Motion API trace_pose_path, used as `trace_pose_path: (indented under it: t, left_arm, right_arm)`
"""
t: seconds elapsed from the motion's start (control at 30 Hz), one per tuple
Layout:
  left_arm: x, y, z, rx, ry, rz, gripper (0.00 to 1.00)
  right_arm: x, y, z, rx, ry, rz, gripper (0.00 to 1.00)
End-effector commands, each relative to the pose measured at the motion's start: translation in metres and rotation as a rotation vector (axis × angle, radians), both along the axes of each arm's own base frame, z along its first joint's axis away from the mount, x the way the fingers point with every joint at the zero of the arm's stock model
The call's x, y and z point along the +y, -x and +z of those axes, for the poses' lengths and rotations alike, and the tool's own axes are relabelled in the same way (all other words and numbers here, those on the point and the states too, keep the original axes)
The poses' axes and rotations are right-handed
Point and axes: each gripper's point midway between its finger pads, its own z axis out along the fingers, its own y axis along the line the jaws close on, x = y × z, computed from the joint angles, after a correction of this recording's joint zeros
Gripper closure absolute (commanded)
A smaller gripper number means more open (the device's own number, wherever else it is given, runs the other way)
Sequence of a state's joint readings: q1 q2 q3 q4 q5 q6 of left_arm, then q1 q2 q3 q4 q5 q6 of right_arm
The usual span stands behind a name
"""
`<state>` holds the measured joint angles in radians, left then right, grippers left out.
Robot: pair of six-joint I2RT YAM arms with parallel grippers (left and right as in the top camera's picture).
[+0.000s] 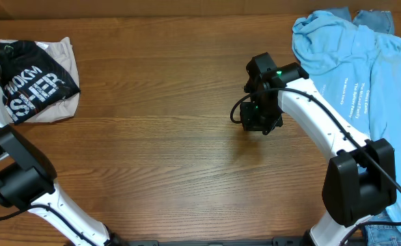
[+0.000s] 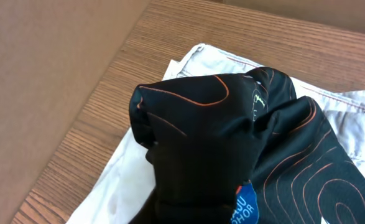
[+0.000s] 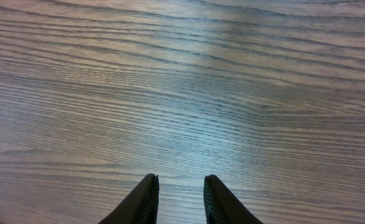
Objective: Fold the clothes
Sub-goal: 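Carry the jersey left and place it on the beige garment, then open the left gripper and withdraw from the placed jersey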
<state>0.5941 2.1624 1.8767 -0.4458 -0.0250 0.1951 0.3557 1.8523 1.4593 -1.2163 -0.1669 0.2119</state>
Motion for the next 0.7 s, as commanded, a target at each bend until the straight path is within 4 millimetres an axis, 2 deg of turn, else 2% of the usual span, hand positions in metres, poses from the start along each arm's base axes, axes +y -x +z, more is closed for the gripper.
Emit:
trace_pose_path:
  t: [0.0, 0.03, 0.07, 0.27, 0.43, 0.57, 0.67]
  left_arm:
    - [0.008, 0.001, 0.001, -0.004, -0.01, -0.001, 0.39]
    - [0.008, 0.002, 0.001, -0.001, -0.008, 0.0, 0.15]
    - [0.01, 0.004, 0.0, 0.003, -0.009, 0.006, 0.0]
    - [0.022, 0.016, -0.001, 0.03, -0.029, 0.081, 0.0]
    - [0.02, 0.014, -0.002, 0.021, -0.016, 0.078, 0.0]
    - [0.009, 0.006, -0.001, -0.004, 0.018, 0.026, 0.0]
    - [-0.01, -0.004, 0.008, -0.04, 0.058, -0.047, 0.0]
  right_arm:
    - [-0.003, -0.001, 0.007, -0.024, 0.0, -0.004, 0.72]
    - [-0.003, 0.0, 0.007, -0.024, 0.001, -0.004, 0.72]
    - [-0.003, 0.0, 0.007, -0.023, 0.001, -0.004, 0.72]
    - [-0.003, 0.0, 0.007, -0.023, 0.001, -0.004, 0.72]
    - [-0.003, 0.0, 0.007, -0.023, 0.001, -0.004, 0.72]
    - [-0.003, 0.0, 0.007, -0.023, 0.001, -0.004, 0.72]
    - [-0.003, -0.001, 0.007, -0.025, 0.001, -0.004, 0.72]
